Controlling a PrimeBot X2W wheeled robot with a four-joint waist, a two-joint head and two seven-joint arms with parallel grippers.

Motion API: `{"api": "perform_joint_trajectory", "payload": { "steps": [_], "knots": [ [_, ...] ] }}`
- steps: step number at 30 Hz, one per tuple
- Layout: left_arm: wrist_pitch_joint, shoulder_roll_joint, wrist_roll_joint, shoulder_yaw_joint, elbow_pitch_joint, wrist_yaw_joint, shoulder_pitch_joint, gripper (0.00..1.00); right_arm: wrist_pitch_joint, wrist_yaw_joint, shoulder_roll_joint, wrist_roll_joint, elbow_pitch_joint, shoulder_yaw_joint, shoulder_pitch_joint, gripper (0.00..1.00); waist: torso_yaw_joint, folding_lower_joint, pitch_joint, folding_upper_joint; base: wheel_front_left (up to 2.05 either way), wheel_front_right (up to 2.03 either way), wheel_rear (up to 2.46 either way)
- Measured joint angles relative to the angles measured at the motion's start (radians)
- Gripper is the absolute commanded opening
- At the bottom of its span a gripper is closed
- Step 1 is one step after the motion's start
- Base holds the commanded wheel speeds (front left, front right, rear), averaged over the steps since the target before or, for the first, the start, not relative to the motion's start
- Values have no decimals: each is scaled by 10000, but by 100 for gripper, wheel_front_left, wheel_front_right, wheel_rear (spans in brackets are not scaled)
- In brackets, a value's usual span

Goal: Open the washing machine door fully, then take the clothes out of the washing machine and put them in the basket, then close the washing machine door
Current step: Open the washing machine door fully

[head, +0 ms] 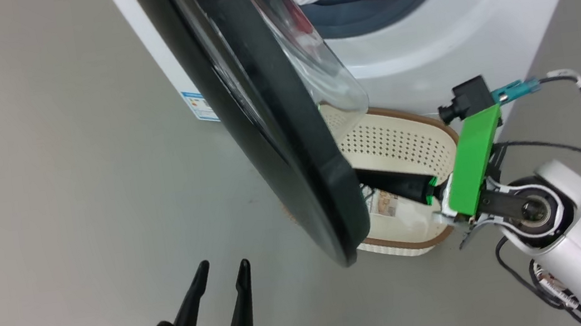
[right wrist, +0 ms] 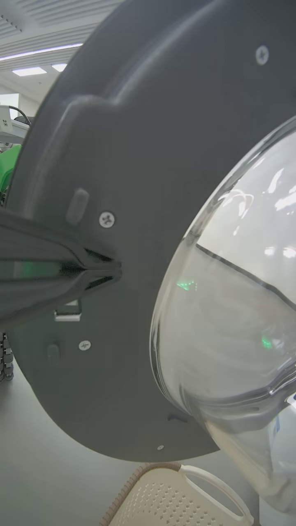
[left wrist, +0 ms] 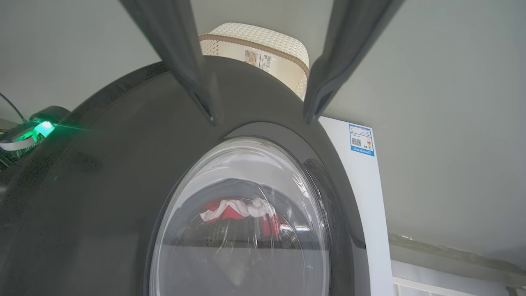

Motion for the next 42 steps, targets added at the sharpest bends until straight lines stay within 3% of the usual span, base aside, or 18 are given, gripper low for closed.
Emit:
{"api": "perform_joint_trajectory", "payload": {
  "steps": [14,33,34,35,36,37,38,39,42],
  "knots": [
    [0,6,19,385,-65,368,444,100,481,0,932,-476,-75,221,328,0,982,0,-586,0,0,0,0],
    [0,4,111,965,-466,606,833,100,545,0,1574,-953,40,221,378,0,1103,0,-738,0,0,0,0],
    [0,4,138,961,-454,604,833,100,424,0,1561,-1099,-8,196,443,17,1096,0,-749,0,0,0,0],
    [0,4,169,955,-431,579,833,100,307,0,1544,-1181,-27,190,513,41,1091,0,-763,0,0,0,0],
    [0,4,176,949,-397,522,833,100,205,0,1509,-1202,-36,184,595,55,1084,0,-782,0,0,0,0],
    [0,4,176,938,-366,502,832,100,79,0,1444,-1229,-58,169,700,80,1075,0,-804,0,0,0,0],
    [0,6,176,941,-332,435,832,100,-56,0,1400,-1283,-58,146,805,94,1065,0,-827,0,0,0,0],
    [0,4,178,940,-293,428,832,100,-190,0,1363,-1287,-54,88,928,100,1055,0,-852,0,0,0,0],
    [0,4,263,941,-159,332,830,100,-608,0,1220,-1285,-48,-69,1318,100,1018,0,-950,0,0,0,0]
  ]
}}
